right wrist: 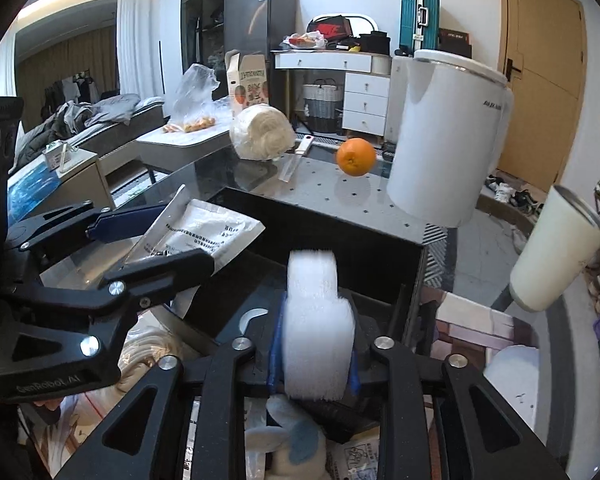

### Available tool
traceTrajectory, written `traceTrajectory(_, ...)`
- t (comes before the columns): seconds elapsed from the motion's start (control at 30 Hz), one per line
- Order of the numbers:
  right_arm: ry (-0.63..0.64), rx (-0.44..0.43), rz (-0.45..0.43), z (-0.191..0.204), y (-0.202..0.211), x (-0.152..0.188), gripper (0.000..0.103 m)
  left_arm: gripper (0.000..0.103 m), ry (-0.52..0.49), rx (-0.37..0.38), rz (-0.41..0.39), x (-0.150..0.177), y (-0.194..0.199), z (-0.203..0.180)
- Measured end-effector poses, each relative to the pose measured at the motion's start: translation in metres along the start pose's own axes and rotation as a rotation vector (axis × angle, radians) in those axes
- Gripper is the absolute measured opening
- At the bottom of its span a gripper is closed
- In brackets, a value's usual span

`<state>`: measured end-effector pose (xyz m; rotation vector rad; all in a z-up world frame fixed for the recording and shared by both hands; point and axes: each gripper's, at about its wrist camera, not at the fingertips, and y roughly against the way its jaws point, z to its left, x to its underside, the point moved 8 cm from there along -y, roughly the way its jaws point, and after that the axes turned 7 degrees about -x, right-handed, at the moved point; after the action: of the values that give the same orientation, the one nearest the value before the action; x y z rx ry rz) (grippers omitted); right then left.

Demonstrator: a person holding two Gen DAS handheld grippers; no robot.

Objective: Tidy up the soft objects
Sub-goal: 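Open the right gripper over the box while the left lowers the packet into it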

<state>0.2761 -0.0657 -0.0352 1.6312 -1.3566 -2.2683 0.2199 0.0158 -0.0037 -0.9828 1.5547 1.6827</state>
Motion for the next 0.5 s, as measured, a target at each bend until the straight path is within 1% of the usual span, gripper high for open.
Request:
traceTrajectory(0.03, 0.004, 0.01, -0.006, 0.0, 0.002, -0.001, 0.03, 0.056, -0.002, -0.005, 0.0, 0.0, -0.001, 0.0)
traceTrajectory(0.1, 0.01, 0.016, -0.013, 0.0, 0.006, -0.001, 0.046, 0.057, -0.003, -0.005, 0.008, 0.0, -0.003, -0.001)
traceTrajectory(0.13, 0.014, 0.021, -0.013, 0.0, 0.007, -0.002, 0.047, 0.061, -0.004, -0.008, 0.01, 0.0, -0.003, -0.001)
traceTrajectory(0.2, 0.025, 0.043, -0.024, -0.001, 0.012, -0.002, 0.051, 0.064, -0.003, -0.009, 0.005, 0.0, -0.002, -0.001)
traceTrajectory(0.27, 0.026, 0.043, -0.024, -0.002, 0.016, -0.002, 0.054, 0.073, 0.003, 0.003, 0.007, 0.0, 0.0, -0.001)
traceTrajectory(0.33, 0.03, 0.052, -0.032, -0.003, 0.022, -0.001, 0.062, 0.092, 0.017, 0.003, -0.003, 0.0, 0.006, 0.003)
traceTrajectory(0.4, 0.023, 0.056, -0.043, -0.004, 0.027, -0.001, 0.079, 0.1, 0.035, 0.01, -0.013, 0.0, 0.013, 0.005)
traceTrajectory(0.43, 0.019, 0.055, -0.052, -0.005, 0.032, 0.0, 0.082, 0.103, 0.04, 0.014, -0.015, 0.0, 0.016, 0.006)
traceTrajectory(0.47, 0.014, 0.055, -0.063, -0.004, 0.036, 0.0, 0.087, 0.103, 0.048, 0.02, -0.022, 0.0, 0.021, 0.007)
traceTrajectory(0.5, 0.008, 0.056, -0.074, -0.005, 0.041, 0.001, 0.09, 0.103, 0.053, 0.021, -0.03, 0.0, 0.025, 0.008)
